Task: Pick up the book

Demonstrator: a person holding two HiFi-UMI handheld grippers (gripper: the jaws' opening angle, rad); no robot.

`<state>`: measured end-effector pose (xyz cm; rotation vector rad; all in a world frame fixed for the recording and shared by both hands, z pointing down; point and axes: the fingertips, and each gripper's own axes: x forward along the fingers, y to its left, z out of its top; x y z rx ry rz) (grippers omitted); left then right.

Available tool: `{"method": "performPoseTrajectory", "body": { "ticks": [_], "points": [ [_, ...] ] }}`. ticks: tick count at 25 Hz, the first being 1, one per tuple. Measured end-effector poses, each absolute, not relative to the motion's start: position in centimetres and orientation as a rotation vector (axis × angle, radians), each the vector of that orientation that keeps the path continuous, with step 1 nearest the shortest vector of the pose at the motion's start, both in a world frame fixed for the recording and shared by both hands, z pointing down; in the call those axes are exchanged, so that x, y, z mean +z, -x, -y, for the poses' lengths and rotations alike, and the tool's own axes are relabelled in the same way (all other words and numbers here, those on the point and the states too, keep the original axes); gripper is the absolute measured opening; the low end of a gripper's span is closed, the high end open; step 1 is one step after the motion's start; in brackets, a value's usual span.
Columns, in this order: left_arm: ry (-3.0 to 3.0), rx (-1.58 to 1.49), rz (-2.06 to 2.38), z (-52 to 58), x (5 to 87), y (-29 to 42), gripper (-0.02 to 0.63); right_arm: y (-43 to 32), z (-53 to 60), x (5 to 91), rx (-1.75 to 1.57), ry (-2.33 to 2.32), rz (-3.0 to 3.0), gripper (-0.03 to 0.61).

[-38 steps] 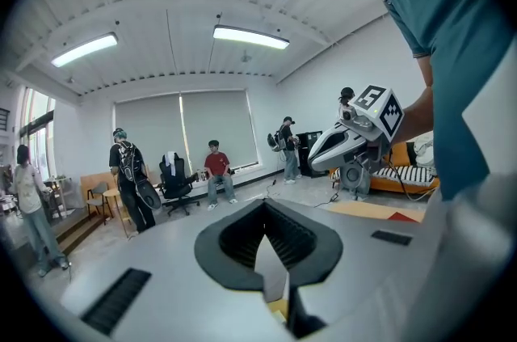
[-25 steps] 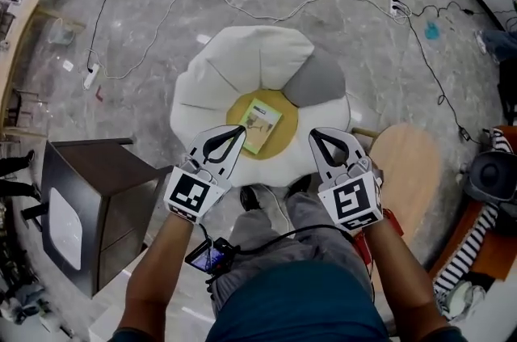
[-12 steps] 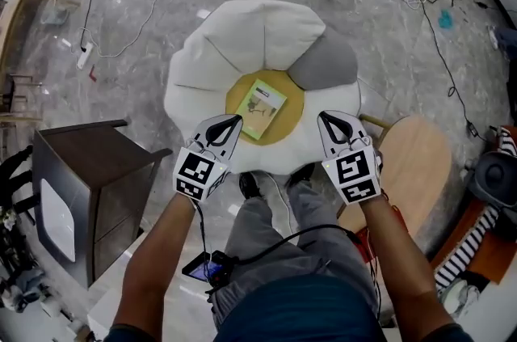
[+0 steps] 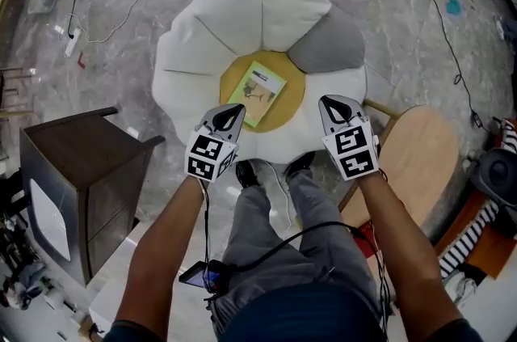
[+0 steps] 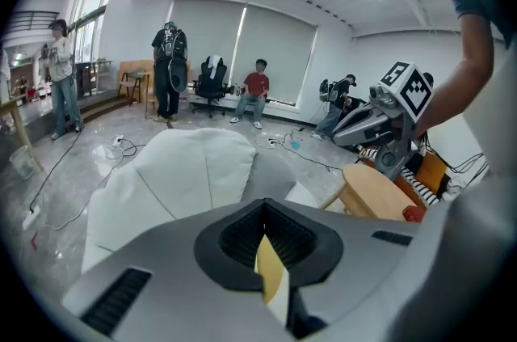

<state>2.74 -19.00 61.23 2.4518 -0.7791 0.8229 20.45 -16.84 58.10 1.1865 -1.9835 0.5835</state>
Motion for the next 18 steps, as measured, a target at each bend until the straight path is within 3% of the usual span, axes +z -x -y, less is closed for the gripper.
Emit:
{"method": "performPoseTrajectory", "body": {
  "ticks": [18],
  "points": [
    [-2.199,0.955,0.799,17.2,79.2,2.4,0.005,-17.4,19.4,74.8,0.706,-1.033,1.921,0.014]
  ]
}}
